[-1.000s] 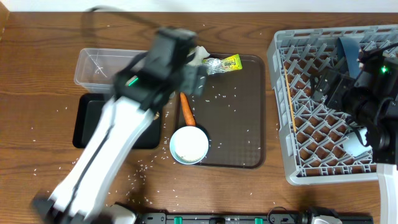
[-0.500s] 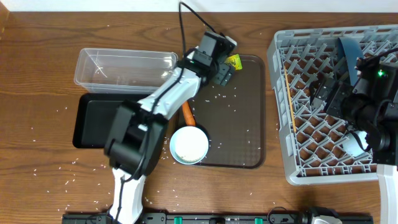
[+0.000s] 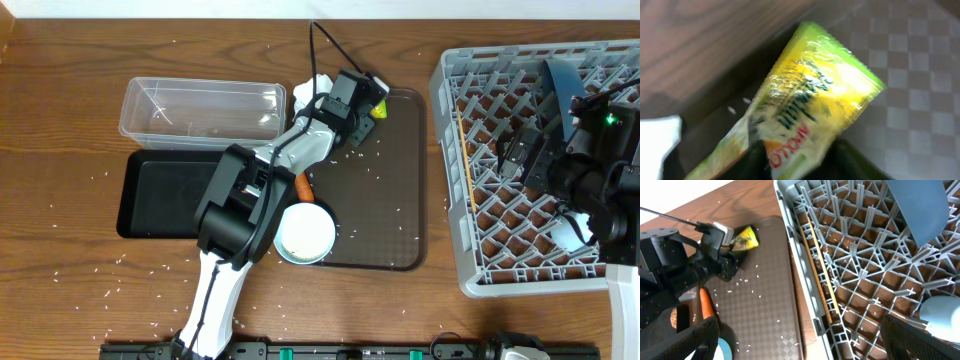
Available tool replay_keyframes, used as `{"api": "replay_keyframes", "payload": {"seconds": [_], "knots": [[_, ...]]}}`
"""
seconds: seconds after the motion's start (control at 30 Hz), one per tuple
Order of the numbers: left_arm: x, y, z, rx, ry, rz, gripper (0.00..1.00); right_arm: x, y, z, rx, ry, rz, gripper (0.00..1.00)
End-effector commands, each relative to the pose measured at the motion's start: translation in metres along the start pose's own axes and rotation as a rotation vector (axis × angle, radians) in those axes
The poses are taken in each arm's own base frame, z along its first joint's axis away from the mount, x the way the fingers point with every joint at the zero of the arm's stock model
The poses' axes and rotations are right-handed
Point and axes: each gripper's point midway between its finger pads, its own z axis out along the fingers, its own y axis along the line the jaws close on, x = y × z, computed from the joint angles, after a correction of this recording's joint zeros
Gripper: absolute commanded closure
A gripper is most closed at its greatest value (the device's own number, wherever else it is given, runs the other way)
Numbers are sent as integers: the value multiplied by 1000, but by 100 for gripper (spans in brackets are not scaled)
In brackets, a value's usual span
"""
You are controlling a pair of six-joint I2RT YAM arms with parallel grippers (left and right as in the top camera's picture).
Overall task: Sort waste into correct bins and load items into the dishwasher rack
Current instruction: 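Reach the left gripper to the yellow snack wrapper and grasp it, then move the wrapper over the clear plastic box and release it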
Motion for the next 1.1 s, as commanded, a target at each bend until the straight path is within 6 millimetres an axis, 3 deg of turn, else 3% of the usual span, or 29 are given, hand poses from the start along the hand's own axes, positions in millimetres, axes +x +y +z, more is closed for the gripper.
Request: {"api": "replay_keyframes", "payload": {"seconds": [0.0, 0.1, 0.23, 0.37, 0.47, 0.53, 0.63, 0.83, 0.9, 0.97, 1.03, 1.07], "knots": [[4, 1, -4, 1, 19, -8, 79, -2, -5, -2, 14, -10, 20, 1], [-11, 2, -25, -2, 1, -81, 94, -1, -5, -2, 16, -5, 21, 1], [-38, 1, -79, 17, -31, -111, 94, 0, -5, -2, 17, 0, 22, 1], [-53, 3, -140, 14, -45, -110, 94, 0, -5, -2, 17, 0, 22, 1], [-47, 14, -178, -41, -10, -119, 94, 0, -5, -2, 17, 0, 22, 1], [-32, 34, -196, -132, 46, -132, 94, 0, -5, -2, 17, 0, 22, 1], [0, 74, -211, -289, 157, -179, 94, 0, -5, -2, 17, 1, 22, 1], [45, 134, -212, -378, 258, -302, 94, 1, -6, -2, 18, 4, 22, 1], [55, 141, -215, -374, 284, -328, 93, 1, -6, -2, 18, 3, 22, 1], [62, 137, -215, -323, 301, -350, 84, 1, -6, -2, 18, 3, 22, 1], [63, 127, -213, -257, 305, -363, 70, 1, -6, -2, 18, 2, 22, 1], [62, 124, -212, -237, 301, -366, 57, 0, -5, -2, 18, 1, 22, 1]]}}
